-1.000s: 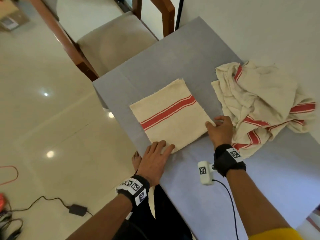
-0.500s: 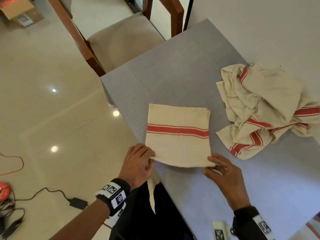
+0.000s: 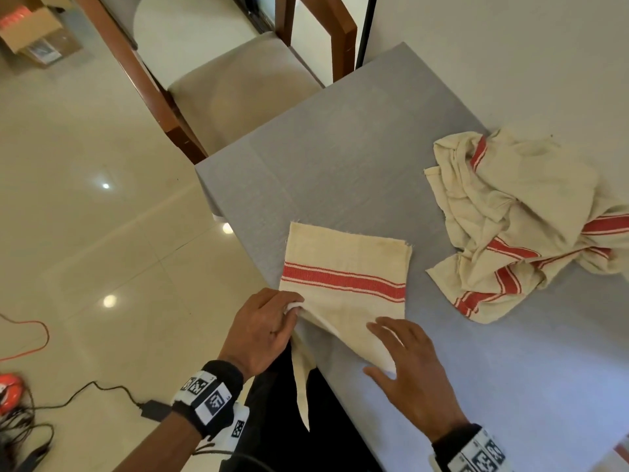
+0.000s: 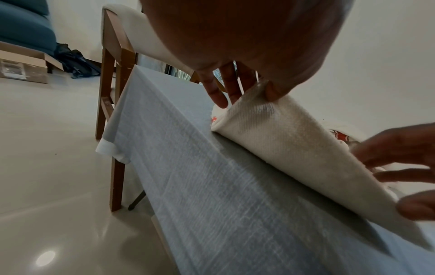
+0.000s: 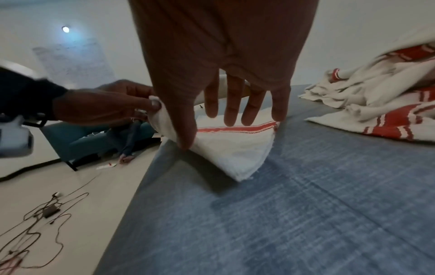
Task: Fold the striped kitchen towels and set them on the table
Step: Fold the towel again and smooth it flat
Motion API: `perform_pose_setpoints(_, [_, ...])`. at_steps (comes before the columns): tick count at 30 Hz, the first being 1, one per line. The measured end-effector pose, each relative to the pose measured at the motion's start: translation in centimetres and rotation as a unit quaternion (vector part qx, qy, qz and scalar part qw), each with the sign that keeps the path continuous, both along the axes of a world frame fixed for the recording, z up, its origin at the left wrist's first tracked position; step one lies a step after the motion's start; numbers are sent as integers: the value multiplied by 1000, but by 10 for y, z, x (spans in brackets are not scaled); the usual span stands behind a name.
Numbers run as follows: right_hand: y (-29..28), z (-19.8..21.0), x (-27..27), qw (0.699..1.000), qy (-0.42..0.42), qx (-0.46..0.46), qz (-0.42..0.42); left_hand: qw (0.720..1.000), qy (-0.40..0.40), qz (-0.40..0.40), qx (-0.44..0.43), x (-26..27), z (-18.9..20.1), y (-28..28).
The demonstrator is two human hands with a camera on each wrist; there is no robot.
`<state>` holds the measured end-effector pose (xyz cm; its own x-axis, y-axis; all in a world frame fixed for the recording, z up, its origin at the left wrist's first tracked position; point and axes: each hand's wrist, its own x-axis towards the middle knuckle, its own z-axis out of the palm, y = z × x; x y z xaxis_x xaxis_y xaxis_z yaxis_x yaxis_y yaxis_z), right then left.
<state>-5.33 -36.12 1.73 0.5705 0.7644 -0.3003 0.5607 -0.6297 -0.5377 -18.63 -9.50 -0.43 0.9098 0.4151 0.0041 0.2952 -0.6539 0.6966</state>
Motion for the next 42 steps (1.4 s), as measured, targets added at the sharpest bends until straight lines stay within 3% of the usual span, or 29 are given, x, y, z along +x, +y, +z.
perform_pose_setpoints(3, [2, -4, 15, 996, -18, 41, -82, 1000, -15, 15, -10, 7, 0, 6])
perform_pose_setpoints(7, [6, 17, 50, 975, 64, 72, -198, 998, -25, 46, -33, 20, -1, 16])
perform_pose_setpoints(11, [22, 33, 72, 971, 163, 75, -159, 996, 0, 74, -49, 36, -6, 20])
perform_pose_setpoints(14, [27, 16, 69, 994, 99, -22, -48, 995, 1, 78, -58, 50, -4, 24])
perform_pose_setpoints(16, [26, 3, 67, 998, 43, -37, -2, 994, -8, 81, -71, 57, -4, 27])
perform_pose_setpoints(18, [25, 2, 73, 999, 38, 7, -24, 993, -12, 91, -77, 65, -7, 32])
perform_pose_setpoints(22, [37, 23, 95, 968, 186, 65, -152, 989, 1, 122, -83, 78, -12, 43])
perform_pose_setpoints(24, [43, 17, 105, 954, 213, 62, -201, 986, 17, 135, -95, 86, -17, 46])
perform_pose_setpoints(29, [53, -14, 121, 956, 160, -1, -245, 988, 56, 125, -73, 114, -27, 53])
perform_pose_setpoints(38, [70, -32, 116, 955, 88, 1, -284, 982, 154, 106, 20, 130, -48, 65])
perform_pose_setpoints(42, [71, -39, 110, 937, 43, 30, -344, 978, 159, 129, 47, 132, -49, 64])
